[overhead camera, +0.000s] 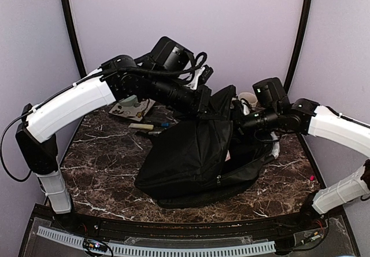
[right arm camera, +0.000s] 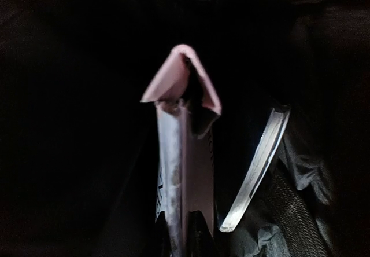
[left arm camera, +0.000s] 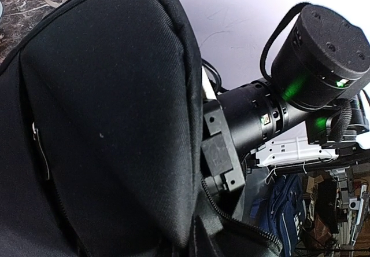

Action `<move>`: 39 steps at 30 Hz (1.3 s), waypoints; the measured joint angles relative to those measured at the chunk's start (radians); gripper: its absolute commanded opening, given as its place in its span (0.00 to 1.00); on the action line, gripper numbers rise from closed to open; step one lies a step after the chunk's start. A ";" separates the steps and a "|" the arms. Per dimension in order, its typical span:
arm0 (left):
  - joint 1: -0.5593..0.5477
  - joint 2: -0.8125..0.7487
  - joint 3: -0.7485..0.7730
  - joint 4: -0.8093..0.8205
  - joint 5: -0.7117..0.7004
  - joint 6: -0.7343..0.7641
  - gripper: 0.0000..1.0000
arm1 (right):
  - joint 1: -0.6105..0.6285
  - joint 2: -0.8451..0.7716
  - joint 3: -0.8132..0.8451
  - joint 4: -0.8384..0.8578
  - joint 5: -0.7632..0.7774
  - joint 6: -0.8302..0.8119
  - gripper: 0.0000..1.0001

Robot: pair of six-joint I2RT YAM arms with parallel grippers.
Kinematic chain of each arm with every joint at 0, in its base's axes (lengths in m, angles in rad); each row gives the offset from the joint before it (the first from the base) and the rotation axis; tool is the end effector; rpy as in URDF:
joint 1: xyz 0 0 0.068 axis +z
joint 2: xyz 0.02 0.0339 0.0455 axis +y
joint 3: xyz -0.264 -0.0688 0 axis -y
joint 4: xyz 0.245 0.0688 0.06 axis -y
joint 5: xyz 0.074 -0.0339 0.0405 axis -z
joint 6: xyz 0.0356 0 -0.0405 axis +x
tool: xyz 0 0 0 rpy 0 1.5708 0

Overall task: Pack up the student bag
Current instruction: Place the book in the largest pocket of the bag, then pick up the largest pocket of the bag from the student bag.

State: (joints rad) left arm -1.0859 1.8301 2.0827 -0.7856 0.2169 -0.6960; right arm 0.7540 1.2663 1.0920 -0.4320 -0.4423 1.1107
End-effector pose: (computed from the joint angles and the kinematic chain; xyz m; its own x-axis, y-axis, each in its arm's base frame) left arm 0.1813 -0.3606 0.4327 -0.7911 0.1583 -0.5909 0.5775 0.5117 -0.6361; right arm 0.1935 0.2026 0.3215 -0.9685 0.2013 -0.1464 -0.0164 0.5351 0.8446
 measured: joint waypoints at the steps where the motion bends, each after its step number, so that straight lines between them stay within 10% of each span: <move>1: -0.004 0.001 0.000 0.000 -0.005 0.000 0.00 | 0.004 0.008 0.011 -0.012 -0.001 -0.005 0.53; 5: -0.012 -0.002 -0.002 0.010 -0.045 0.000 0.00 | 0.011 0.014 0.101 -0.085 0.018 -0.047 0.93; 8: -0.010 -0.032 -0.025 0.032 -0.076 -0.004 0.00 | 0.005 0.001 0.152 -0.174 0.053 -0.113 1.00; 22: 0.047 -0.079 -0.159 0.179 -0.087 -0.082 0.00 | 0.018 -0.262 0.293 -0.475 0.176 -0.411 0.87; 39: 0.084 -0.081 -0.211 0.287 -0.149 -0.241 0.00 | 0.098 -0.531 -0.025 -0.195 0.148 -0.586 0.56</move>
State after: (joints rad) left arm -1.0023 1.7493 1.8717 -0.4988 0.0681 -0.9375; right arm 0.8520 0.7357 1.0672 -0.6273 -0.2943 0.5247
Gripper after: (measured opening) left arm 0.037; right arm 0.610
